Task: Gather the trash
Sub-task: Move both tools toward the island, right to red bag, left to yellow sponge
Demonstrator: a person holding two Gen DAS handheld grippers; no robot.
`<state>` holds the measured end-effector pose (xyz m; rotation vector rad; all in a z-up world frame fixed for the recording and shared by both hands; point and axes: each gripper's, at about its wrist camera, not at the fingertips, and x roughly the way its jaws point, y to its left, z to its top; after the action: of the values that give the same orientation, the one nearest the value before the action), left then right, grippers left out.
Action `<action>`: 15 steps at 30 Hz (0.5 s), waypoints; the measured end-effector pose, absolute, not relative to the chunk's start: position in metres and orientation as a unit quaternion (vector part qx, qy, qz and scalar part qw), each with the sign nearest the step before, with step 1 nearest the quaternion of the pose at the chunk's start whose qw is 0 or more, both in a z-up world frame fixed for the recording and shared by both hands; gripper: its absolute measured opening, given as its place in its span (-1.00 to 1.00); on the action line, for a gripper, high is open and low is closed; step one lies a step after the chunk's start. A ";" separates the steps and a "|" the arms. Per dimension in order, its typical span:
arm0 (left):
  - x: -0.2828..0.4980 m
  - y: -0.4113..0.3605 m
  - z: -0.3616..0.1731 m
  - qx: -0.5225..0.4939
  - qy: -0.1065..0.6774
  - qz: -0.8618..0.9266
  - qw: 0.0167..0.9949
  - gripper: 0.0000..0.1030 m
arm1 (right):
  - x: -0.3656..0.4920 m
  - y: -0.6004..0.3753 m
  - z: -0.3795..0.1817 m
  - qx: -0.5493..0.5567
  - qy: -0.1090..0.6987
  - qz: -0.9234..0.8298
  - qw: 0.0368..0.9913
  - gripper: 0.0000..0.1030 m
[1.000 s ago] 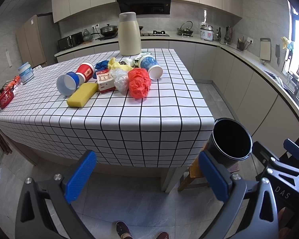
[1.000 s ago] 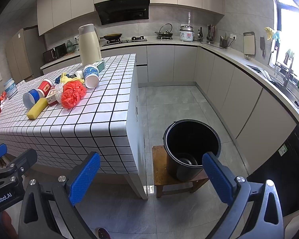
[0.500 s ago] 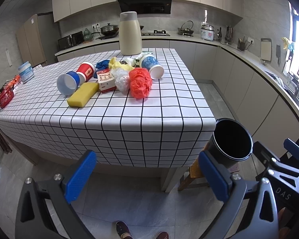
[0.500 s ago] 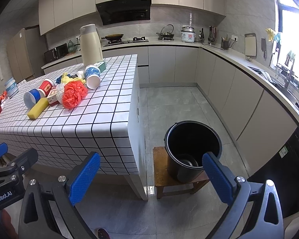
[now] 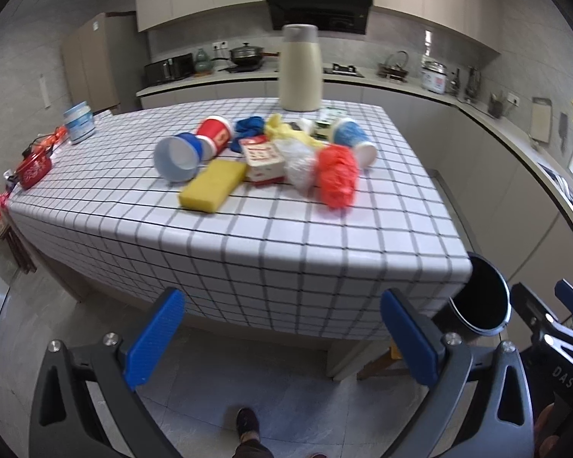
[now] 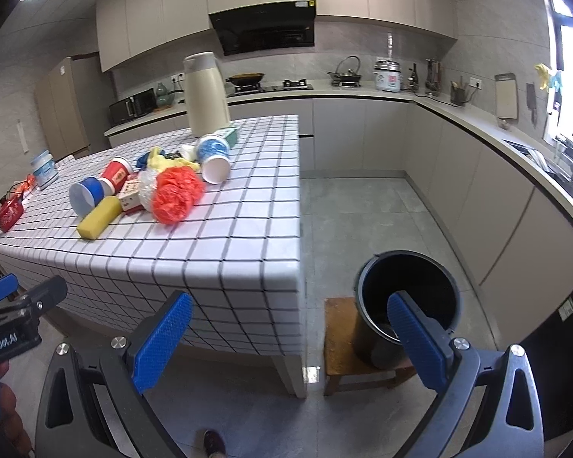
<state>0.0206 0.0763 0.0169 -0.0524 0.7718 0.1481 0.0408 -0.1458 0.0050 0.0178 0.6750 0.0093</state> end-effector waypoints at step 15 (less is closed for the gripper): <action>0.134 0.169 -0.004 -0.026 0.393 0.046 0.918 0.92 | 0.153 -0.052 -0.008 0.005 0.345 0.016 0.938 1.00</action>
<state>0.1343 0.1690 -0.0035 -0.0533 0.8091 0.0948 0.1532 -0.0519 -0.0082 0.0112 0.7054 0.0336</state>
